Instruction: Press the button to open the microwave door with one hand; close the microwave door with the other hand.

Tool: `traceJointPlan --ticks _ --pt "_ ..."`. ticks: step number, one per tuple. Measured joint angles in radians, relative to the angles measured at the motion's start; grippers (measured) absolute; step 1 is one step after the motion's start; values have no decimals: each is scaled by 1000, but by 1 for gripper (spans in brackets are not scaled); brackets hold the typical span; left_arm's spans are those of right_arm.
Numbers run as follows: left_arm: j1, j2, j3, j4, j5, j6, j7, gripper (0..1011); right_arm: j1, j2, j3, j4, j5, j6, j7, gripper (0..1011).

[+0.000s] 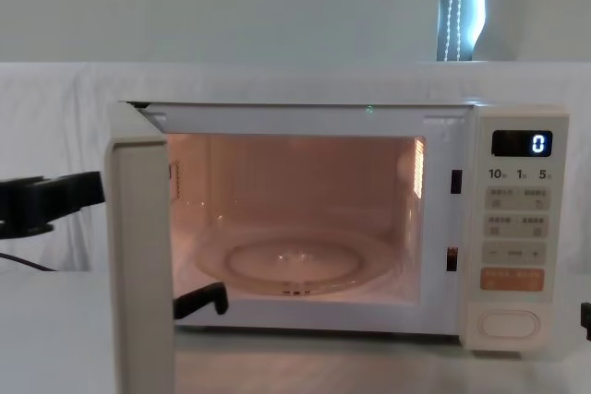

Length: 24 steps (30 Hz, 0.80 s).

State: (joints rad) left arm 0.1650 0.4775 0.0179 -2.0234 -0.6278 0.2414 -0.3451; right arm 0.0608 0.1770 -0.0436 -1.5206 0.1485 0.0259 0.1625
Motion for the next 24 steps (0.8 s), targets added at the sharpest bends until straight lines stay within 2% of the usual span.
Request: traceJointPlan --ticks 12,13,18,24 --pt "-94 -34 108 43 37 -47 57 0 0 0 0 0 0 0 0 1002" --pt "-94 -34 108 43 37 -47 57 0 0 0 0 0 0 0 0 1002" --pt "-162 -59 169 96 56 -59 88 0 0 0 0 0 0 0 0 1002" --pt "-229 -87 218 159 73 -59 117 0 0 0 0 0 0 0 0 1002"
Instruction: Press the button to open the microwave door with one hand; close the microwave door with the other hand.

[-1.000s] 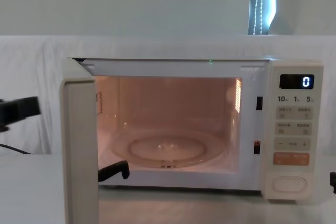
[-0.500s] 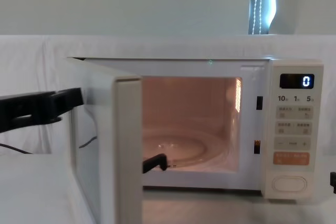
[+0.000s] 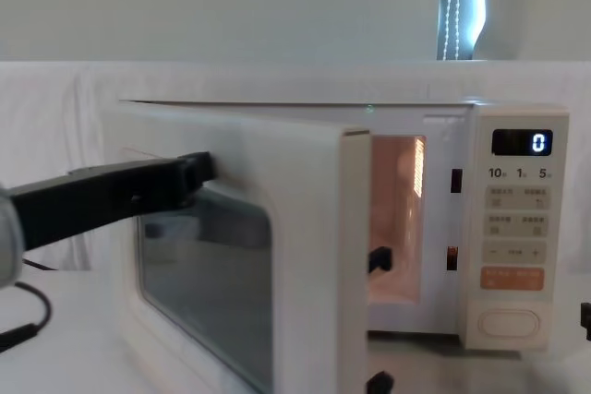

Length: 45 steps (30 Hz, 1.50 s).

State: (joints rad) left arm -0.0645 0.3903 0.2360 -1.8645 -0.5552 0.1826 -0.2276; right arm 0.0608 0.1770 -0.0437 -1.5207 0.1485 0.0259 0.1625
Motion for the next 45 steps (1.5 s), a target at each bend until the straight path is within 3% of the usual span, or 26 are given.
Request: traceJointPlan --ticks 11,25,45 --pt "-95 -56 49 68 17 6 28 0 0 0 0 0 0 0 0 1002" --pt "-232 -138 117 223 67 23 42 0 0 0 0 0 0 0 0 1002" --pt "-367 -243 134 400 147 3 66 0 0 0 0 0 0 0 0 1002"
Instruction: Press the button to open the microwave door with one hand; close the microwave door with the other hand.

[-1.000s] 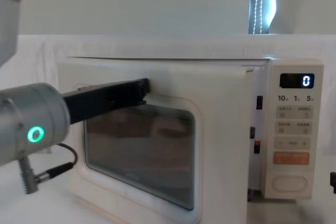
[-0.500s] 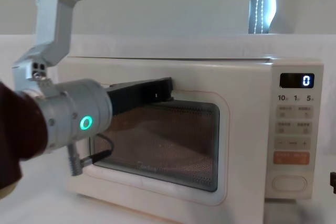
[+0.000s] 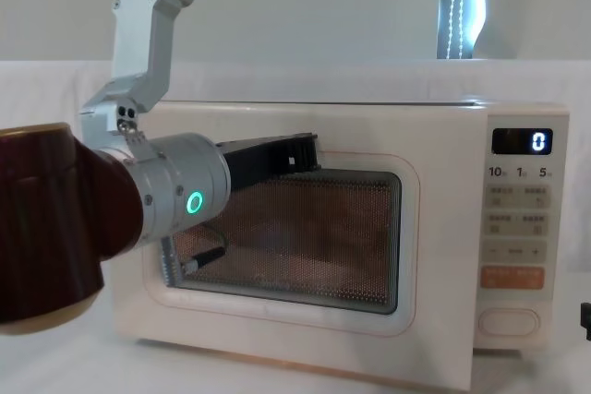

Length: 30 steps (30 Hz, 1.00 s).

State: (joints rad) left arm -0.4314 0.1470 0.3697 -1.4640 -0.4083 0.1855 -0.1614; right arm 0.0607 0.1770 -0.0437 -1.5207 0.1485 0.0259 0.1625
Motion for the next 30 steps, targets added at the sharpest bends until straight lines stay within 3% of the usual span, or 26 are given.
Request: traceJointPlan --ticks 30 --pt "-100 -93 -37 159 89 -24 14 0 0 0 0 0 0 0 0 1002"
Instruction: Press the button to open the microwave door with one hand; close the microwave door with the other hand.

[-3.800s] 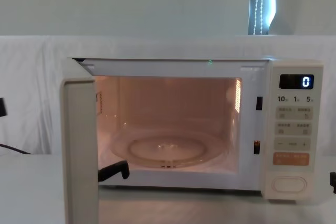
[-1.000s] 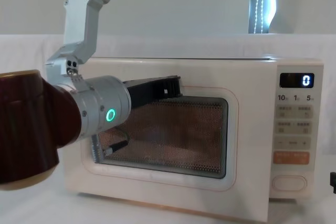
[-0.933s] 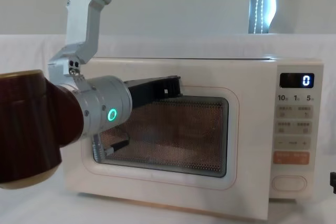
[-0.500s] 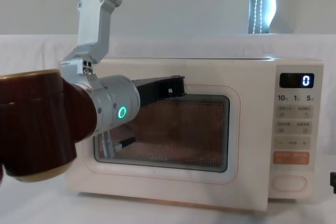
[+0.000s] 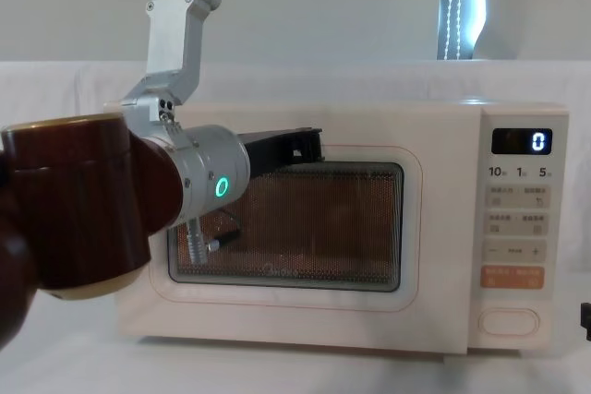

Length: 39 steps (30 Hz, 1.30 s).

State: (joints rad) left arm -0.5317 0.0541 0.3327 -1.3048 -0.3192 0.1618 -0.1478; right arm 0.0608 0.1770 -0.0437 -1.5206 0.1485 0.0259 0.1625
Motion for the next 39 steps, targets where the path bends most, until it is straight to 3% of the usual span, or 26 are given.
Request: traceJointPlan --ticks 29,39 --pt "-15 -44 -32 46 48 -5 1 0 0 0 0 0 0 0 0 1002" --pt "24 -34 -41 -18 55 22 3 0 0 0 0 0 0 0 0 1002"
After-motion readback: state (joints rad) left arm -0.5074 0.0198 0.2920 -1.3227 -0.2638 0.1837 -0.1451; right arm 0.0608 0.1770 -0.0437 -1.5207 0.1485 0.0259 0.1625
